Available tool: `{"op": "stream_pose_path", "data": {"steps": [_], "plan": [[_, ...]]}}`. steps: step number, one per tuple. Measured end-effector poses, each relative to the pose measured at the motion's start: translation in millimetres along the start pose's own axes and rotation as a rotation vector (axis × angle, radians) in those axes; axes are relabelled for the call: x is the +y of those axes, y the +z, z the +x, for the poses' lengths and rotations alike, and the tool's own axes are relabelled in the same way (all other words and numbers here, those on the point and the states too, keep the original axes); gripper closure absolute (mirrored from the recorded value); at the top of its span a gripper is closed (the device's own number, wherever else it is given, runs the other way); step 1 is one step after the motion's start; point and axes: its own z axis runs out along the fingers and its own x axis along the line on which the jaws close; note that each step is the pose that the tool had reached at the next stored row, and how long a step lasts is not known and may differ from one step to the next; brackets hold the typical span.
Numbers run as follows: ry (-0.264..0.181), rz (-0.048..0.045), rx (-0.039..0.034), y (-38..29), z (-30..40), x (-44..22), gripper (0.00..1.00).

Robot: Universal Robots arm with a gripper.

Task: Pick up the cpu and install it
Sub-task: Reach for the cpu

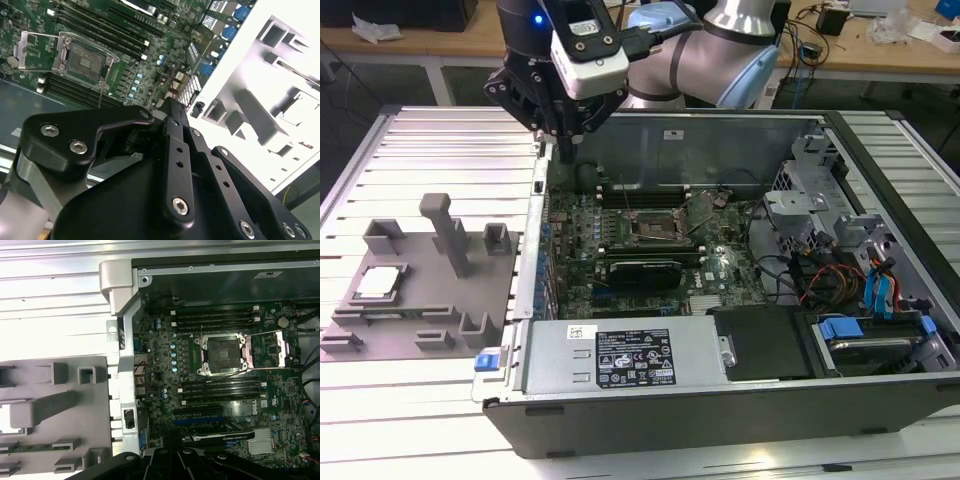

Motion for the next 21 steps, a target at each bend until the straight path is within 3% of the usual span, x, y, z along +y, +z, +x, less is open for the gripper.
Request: {"op": "stream_pose_path", "data": {"steps": [21], "plan": [[0.000,-0.0001,-0.0005,-0.9,34.6,-2.1,0.89]]}}
